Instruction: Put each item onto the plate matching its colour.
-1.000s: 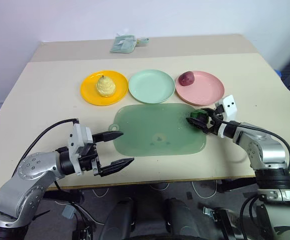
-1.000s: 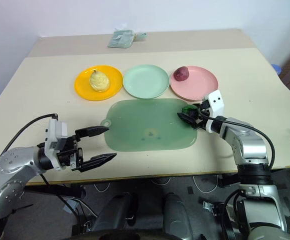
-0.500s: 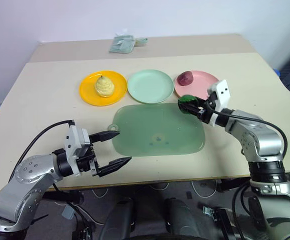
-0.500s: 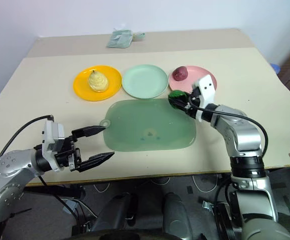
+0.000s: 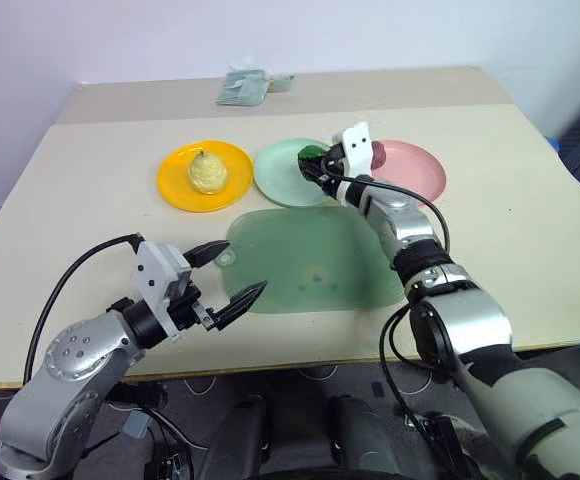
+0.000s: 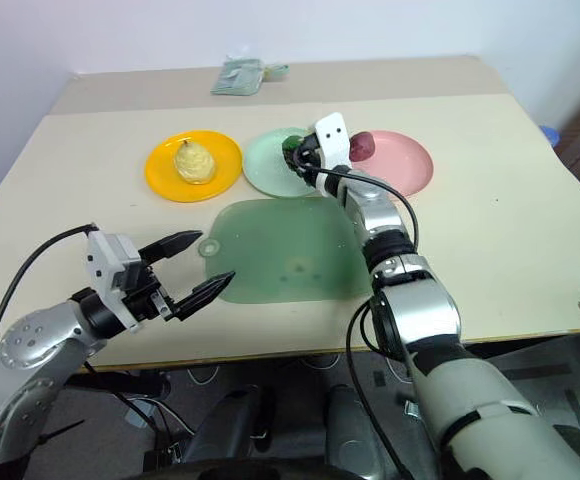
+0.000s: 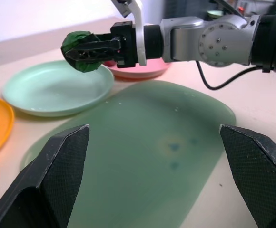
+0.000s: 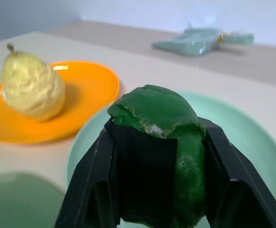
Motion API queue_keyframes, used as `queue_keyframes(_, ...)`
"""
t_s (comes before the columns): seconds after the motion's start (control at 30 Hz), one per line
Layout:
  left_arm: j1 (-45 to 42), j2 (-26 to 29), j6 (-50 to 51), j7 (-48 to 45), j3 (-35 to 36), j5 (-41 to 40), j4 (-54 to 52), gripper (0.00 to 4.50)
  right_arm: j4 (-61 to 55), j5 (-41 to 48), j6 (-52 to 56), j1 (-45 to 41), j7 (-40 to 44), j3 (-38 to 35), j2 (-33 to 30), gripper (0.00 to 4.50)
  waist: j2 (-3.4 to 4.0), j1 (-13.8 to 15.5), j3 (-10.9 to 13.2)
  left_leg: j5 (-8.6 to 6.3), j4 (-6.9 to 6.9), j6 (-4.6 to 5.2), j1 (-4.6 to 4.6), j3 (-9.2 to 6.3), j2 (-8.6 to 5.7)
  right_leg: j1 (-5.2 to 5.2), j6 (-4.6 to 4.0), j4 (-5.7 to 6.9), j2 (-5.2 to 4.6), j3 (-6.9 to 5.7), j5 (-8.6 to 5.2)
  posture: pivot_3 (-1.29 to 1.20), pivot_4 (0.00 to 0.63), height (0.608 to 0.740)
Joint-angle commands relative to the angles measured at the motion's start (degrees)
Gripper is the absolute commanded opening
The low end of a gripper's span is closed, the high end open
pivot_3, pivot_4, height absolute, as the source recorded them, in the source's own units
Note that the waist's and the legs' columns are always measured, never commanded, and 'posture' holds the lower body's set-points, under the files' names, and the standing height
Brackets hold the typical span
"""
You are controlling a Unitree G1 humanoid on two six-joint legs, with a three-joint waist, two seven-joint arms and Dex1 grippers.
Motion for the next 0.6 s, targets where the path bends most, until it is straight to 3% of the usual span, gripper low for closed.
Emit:
queue_keyframes(0.03,1.9,-0.6,0.8,3.6,1.0,0.7,-4.9,4.50,5.2,-1.6,-4.2,-4.2,-2.6,-1.7,1.6,1.50,0.00,0.0,0.0,0.01,0.00,-0.01,0.00,-0.01,0.01,0.00,0.00,0.01,0.01,0.00,0.00,0.00,0.150,0.740)
queue_keyframes(0.23,4.7,-1.0,0.9,7.0,1.2,2.0,-7.0,4.50,8.3,-3.6,-5.0,-5.9,-4.2,-2.8,3.1,4.37,0.01,0.1,0.0,0.00,0.02,-0.01,0.00,-0.02,0.00,0.01,-0.01,0.02,0.03,0.01,0.00,0.00,0.150,0.740)
queue_keyframes(0.4,4.5,-0.7,-0.7,7.9,0.0,6.0,-5.3,4.50,7.7,-4.5,-6.1,-5.6,-3.0,-3.5,2.2,4.46,0.01,0.1,0.0,0.00,0.01,0.00,0.00,-0.03,0.01,0.01,-0.01,0.03,0.07,0.00,-0.01,0.00,0.150,0.740)
queue_keyframes(0.6,2.1,-1.8,-2.4,7.3,-0.4,7.9,-2.1,4.50,0.0,-2.2,-8.2,-1.4,6.9,-5.1,-2.6,4.46,0.02,0.3,0.0,0.00,0.02,0.00,0.00,-0.03,0.00,0.03,-0.01,0.02,0.09,0.00,0.00,0.00,0.150,0.740)
